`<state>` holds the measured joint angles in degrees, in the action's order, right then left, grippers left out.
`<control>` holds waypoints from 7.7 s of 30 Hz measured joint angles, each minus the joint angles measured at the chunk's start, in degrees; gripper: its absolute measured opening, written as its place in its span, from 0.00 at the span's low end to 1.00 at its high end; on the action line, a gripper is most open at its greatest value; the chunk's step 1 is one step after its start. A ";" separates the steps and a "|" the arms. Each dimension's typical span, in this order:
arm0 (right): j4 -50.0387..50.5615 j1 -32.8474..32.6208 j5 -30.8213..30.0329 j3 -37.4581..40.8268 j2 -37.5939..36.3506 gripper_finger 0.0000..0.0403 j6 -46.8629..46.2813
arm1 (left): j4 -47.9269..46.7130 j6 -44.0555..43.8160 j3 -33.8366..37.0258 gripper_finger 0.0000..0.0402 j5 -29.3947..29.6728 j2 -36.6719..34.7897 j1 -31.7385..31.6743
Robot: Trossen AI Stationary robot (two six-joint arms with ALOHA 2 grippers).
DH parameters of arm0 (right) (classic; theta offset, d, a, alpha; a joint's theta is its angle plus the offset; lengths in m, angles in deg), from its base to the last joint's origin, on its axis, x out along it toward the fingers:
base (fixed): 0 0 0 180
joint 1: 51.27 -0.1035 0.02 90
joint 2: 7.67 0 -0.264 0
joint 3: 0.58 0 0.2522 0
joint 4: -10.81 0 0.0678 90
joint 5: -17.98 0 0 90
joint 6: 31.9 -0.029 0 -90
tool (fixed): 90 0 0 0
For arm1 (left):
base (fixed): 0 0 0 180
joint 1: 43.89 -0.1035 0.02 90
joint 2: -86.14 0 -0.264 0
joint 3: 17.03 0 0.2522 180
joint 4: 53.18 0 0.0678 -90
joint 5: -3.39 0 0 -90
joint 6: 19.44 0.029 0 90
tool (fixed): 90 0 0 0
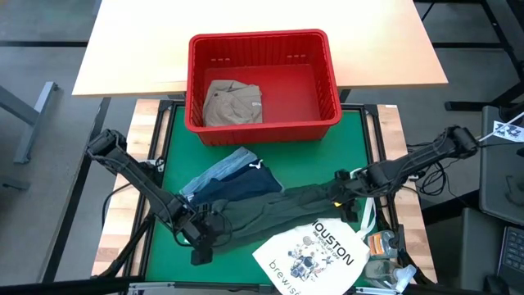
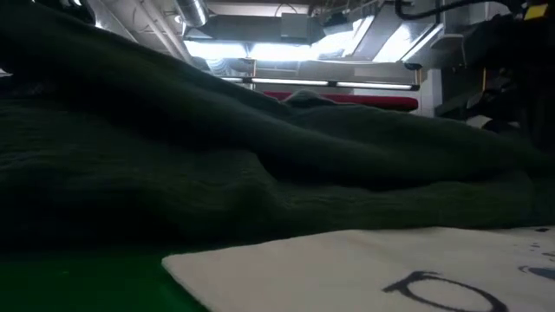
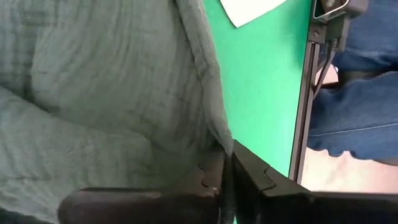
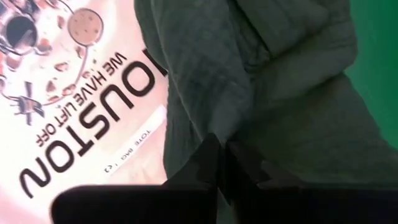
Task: Fold Laundry from Bin
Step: Fold the dark green polo shirt
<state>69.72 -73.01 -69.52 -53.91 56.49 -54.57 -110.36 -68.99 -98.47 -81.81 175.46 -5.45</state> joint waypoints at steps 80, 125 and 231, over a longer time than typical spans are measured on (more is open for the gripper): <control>3.97 0.00 -0.50 -0.01 1.94 0.41 0.49 | -6.95 -12.89 0.00 0.38 1.61 -2.81 -17.38; 4.02 0.00 -0.47 -0.01 1.94 0.41 0.46 | -21.89 -36.97 0.00 0.01 -16.17 -1.31 -9.84; 14.25 6.42 -23.67 -11.56 7.59 0.41 -9.99 | -19.11 -19.09 -0.74 0.45 -2.02 -5.75 -13.68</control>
<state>83.97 -66.59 -93.19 -65.46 64.09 -64.56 -129.47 -88.08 -99.21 -83.83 169.71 -19.13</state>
